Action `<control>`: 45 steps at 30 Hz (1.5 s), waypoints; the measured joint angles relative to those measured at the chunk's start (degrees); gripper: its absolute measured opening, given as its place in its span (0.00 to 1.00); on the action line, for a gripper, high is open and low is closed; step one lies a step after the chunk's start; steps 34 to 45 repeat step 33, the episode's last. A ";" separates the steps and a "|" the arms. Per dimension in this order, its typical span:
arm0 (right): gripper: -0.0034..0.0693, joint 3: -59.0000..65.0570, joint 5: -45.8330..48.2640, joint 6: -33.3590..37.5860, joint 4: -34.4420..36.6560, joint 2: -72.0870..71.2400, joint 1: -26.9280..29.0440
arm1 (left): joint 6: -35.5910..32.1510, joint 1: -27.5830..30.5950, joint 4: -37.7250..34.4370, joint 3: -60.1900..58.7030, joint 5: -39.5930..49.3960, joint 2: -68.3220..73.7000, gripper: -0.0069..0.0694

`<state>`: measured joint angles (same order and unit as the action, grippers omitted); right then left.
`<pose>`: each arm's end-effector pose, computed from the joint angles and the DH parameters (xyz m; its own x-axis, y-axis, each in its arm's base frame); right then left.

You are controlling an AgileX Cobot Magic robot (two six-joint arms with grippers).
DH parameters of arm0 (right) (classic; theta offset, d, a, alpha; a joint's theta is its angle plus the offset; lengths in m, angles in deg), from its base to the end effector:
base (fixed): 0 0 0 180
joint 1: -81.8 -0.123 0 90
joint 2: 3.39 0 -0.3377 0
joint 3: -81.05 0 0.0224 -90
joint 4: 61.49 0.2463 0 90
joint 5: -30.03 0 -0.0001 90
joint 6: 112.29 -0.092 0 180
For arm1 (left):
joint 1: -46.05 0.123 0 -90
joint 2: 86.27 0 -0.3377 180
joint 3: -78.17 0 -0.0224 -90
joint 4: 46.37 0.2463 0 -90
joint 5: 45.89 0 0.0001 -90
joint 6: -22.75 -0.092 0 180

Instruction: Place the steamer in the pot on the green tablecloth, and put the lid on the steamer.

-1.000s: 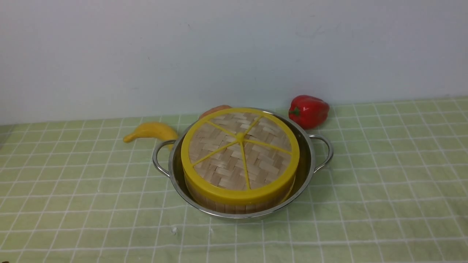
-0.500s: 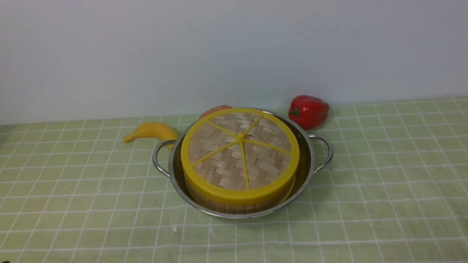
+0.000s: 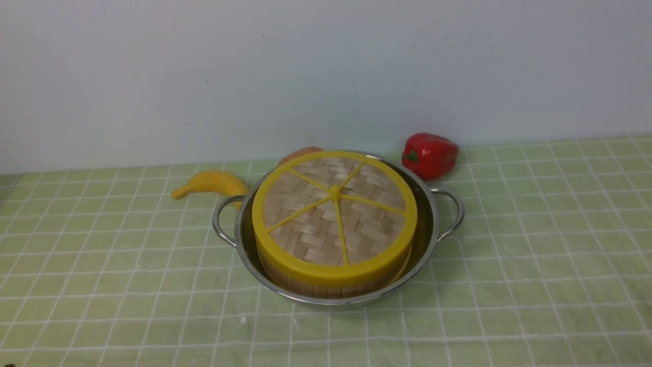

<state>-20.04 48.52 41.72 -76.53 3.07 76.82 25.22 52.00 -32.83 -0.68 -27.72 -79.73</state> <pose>-0.0020 -0.0078 0.1821 -0.2253 0.1831 -0.9569 0.0398 0.9831 0.1788 -0.0031 0.0064 0.1827 -0.2530 0.1550 -0.9550 -0.1305 0.9726 0.1924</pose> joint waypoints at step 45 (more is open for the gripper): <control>0.38 0.00 -0.07 -0.11 0.00 0.00 0.00 | 0.00 0.00 0.00 0.00 0.00 0.00 0.41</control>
